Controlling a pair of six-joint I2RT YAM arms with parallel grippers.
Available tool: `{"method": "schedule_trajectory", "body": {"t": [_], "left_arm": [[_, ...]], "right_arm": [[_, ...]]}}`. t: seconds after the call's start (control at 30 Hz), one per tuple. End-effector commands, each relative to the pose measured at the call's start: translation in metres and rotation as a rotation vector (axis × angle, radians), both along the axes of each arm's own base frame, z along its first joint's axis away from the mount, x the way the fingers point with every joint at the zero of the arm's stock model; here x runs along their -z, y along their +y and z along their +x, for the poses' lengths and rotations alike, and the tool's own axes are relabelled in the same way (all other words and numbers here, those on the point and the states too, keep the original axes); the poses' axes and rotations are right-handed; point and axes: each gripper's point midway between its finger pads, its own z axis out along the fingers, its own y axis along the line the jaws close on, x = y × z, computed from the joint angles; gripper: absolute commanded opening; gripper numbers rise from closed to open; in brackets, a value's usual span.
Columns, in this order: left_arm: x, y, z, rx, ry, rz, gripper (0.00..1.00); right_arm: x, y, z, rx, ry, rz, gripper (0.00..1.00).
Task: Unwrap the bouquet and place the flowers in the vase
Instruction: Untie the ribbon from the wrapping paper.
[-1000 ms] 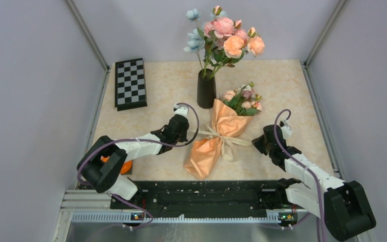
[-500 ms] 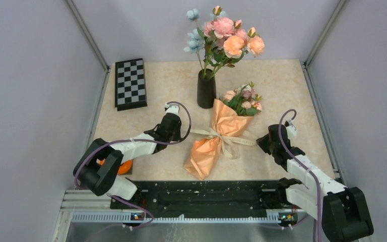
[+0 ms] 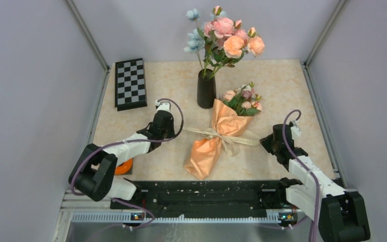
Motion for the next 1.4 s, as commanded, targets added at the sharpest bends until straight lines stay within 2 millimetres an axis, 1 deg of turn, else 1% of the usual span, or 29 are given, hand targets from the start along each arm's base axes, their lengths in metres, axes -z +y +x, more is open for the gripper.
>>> {"method": "schedule_trajectory", "body": {"t": [0.0,0.27,0.3,0.47,0.53,0.63,0.93,1.37], "left_arm": [[-0.01,0.012,0.001,-0.043,-0.023,-0.032,0.0],[-0.018,0.027,0.004,-0.084,-0.03,-0.042,0.0],[-0.017,0.031,0.001,-0.089,-0.017,-0.036,0.0],[-0.021,0.042,-0.002,-0.114,-0.011,-0.039,0.0],[-0.023,0.046,-0.001,-0.122,-0.014,-0.041,0.0],[-0.027,0.052,-0.001,-0.138,-0.018,-0.044,0.0],[-0.038,0.065,0.0,-0.164,-0.03,-0.059,0.0],[-0.051,0.091,-0.001,-0.212,-0.044,-0.059,0.0]], "right_arm": [[-0.02,-0.007,0.011,0.019,-0.055,0.02,0.0],[-0.023,-0.024,0.012,0.052,-0.056,0.005,0.0],[-0.024,-0.027,0.012,0.057,-0.055,0.004,0.0],[-0.031,-0.035,0.014,0.074,-0.072,0.015,0.0],[-0.036,-0.044,0.015,0.097,-0.079,0.009,0.0],[-0.039,-0.051,0.015,0.104,-0.078,-0.006,0.0],[-0.047,-0.072,0.012,0.147,-0.079,-0.028,0.0],[-0.061,-0.1,0.009,0.206,-0.07,-0.093,0.0]]}}
